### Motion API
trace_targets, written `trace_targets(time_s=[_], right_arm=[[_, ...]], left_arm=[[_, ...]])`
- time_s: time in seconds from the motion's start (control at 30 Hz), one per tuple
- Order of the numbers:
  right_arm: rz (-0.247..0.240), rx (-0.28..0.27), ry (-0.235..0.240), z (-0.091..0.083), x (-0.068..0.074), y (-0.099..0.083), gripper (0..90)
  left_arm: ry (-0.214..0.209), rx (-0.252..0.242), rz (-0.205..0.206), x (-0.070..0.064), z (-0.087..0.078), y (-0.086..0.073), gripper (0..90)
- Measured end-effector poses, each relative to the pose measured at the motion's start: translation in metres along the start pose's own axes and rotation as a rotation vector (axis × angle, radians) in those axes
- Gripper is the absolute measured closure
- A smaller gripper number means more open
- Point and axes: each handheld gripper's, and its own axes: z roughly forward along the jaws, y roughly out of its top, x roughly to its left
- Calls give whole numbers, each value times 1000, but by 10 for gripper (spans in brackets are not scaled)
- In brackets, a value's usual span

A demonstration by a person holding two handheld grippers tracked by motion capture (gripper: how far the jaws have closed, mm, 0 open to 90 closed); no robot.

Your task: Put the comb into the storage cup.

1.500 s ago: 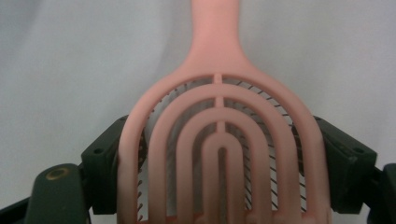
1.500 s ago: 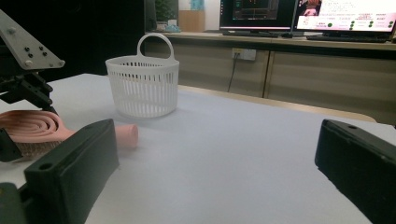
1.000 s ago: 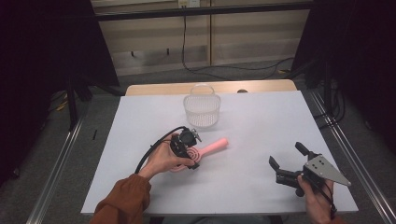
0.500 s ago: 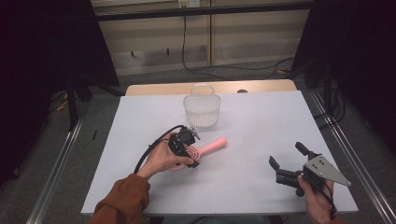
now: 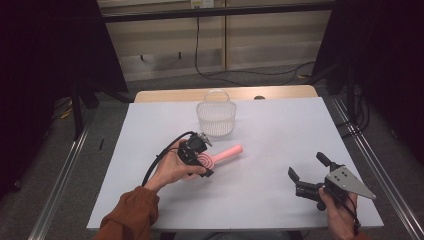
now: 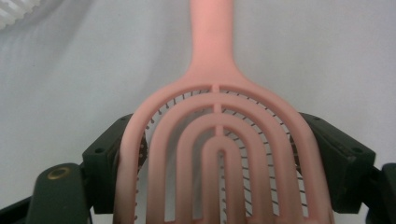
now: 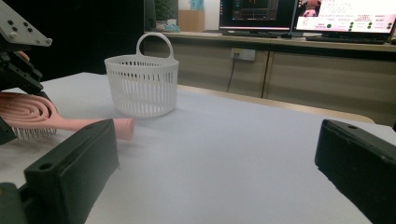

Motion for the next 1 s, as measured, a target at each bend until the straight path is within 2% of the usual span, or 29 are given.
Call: trace_targets(time_s=[0.13, 0.23, 0.27, 0.4, 0.67, 0.8, 0.83, 1.0], right_arm=[[0, 2, 1, 0, 0, 0, 0], [1, 2, 0, 0, 0, 0, 0], [5, -2, -1, 0, 0, 0, 0], [14, 1, -7, 0, -1, 0, 0], [13, -7, -4, -1, 1, 1, 0], [12, -11, -5, -2, 1, 1, 0], [0, -10, -5, -2, 1, 2, 0], [-5, -6, -16, -1, 3, 3, 0]], left_arm=[[9, -13, 0, 1, -4, -1, 199], [1, -46, -4, 1, -9, -1, 200], [-7, -77, -14, 0, -13, -2, 199], [-16, -105, -5, 0, -18, -2, 199], [2, -167, 6, -3, -23, -1, 199], [7, -189, 0, -5, -26, -2, 199], [20, -206, -4, -6, -29, -3, 199], [13, -246, -11, -7, -37, -5, 199]])
